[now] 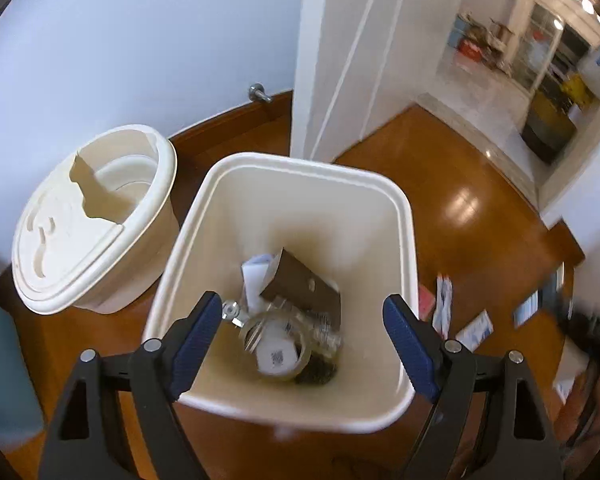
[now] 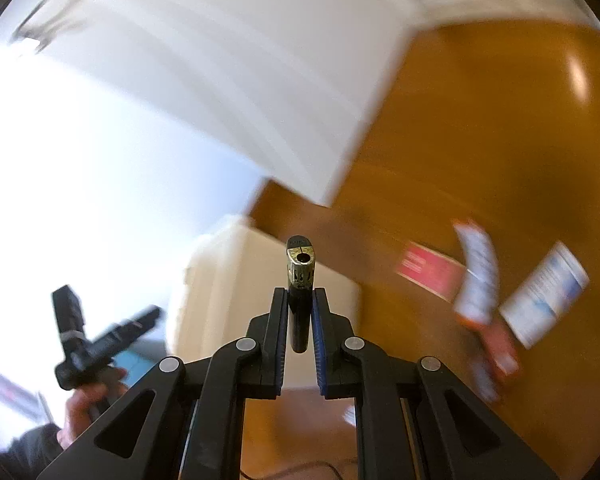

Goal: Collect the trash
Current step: 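Grasp the tape roll with the left tool and drop it into the wastebasket, then release the black lighter into the wastebasket with the right tool, then grasp the white Simvastatin tablet box with the right tool, then grasp the white-orange snack wrapper with the left tool while the right tool holds the tablet box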

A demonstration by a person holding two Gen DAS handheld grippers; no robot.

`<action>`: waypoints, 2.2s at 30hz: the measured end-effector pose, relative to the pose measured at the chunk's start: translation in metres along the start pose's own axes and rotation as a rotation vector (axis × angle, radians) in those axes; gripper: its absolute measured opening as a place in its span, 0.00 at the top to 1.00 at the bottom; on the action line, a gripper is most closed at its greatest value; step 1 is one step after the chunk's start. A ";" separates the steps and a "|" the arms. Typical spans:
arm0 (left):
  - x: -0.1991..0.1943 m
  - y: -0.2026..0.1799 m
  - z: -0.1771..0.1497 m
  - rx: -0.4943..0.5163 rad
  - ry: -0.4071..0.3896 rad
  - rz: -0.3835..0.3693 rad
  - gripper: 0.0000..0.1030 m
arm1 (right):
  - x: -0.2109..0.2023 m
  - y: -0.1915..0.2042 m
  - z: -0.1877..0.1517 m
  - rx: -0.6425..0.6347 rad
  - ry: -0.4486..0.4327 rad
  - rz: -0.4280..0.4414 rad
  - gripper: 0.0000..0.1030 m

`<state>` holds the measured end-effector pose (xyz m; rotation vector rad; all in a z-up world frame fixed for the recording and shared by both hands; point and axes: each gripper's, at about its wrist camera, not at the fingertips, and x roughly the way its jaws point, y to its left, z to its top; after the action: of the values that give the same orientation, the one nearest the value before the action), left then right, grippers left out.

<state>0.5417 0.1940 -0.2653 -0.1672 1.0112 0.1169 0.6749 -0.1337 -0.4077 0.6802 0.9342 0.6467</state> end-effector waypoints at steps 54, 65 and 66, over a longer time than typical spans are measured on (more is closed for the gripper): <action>-0.045 -0.111 -0.065 0.357 -0.075 -0.033 0.00 | 0.077 -0.268 0.003 0.529 0.211 -0.984 0.20; -0.048 -0.135 -0.070 0.432 -0.089 -0.055 0.00 | 0.092 -0.268 -0.007 0.401 0.190 -0.891 0.45; -0.047 -0.139 -0.070 0.441 -0.082 -0.061 0.00 | 0.084 -0.272 -0.006 0.413 0.181 -0.859 0.46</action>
<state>0.4827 0.0426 -0.2503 0.2074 0.9260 -0.1543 0.7609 -0.2383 -0.6587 0.5099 1.4187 -0.2616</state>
